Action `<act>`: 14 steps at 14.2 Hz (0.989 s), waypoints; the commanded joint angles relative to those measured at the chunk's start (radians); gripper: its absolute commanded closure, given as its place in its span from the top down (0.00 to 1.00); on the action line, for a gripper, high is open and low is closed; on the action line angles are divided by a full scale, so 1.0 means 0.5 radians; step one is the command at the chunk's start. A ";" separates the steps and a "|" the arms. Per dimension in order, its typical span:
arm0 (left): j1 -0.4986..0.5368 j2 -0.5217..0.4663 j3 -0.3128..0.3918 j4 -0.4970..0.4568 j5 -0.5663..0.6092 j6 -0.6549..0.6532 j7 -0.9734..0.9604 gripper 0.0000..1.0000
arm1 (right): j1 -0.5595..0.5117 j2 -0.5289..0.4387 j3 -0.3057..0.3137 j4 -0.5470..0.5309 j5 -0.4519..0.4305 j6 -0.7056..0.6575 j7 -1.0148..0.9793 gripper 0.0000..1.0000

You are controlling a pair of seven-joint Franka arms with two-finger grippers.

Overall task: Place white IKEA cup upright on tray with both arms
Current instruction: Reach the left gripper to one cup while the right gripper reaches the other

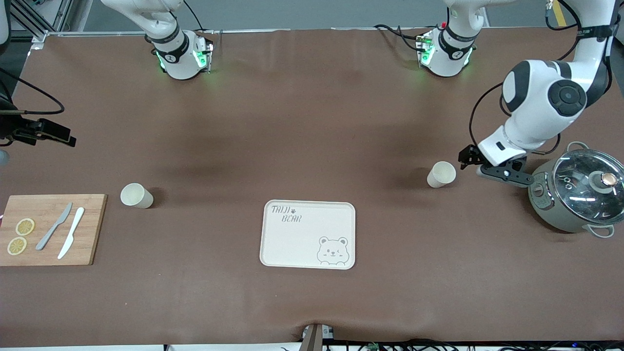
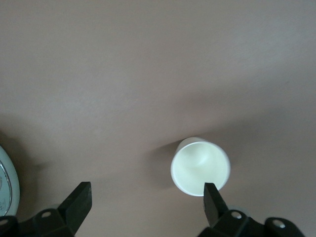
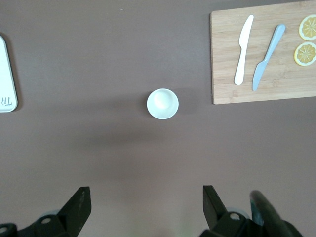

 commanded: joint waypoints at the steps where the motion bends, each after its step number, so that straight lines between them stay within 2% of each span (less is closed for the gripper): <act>1: 0.027 0.084 -0.013 0.000 -0.056 0.080 0.063 1.00 | -0.039 0.087 0.021 0.060 0.026 -0.002 0.001 1.00; 4: 0.030 0.161 -0.013 -0.010 -0.059 0.176 0.063 1.00 | -0.040 0.207 0.021 0.060 0.007 0.050 0.001 1.00; 14: 0.020 0.195 -0.044 -0.230 -0.148 0.556 0.027 1.00 | -0.055 0.443 0.018 0.060 -0.011 0.114 0.001 1.00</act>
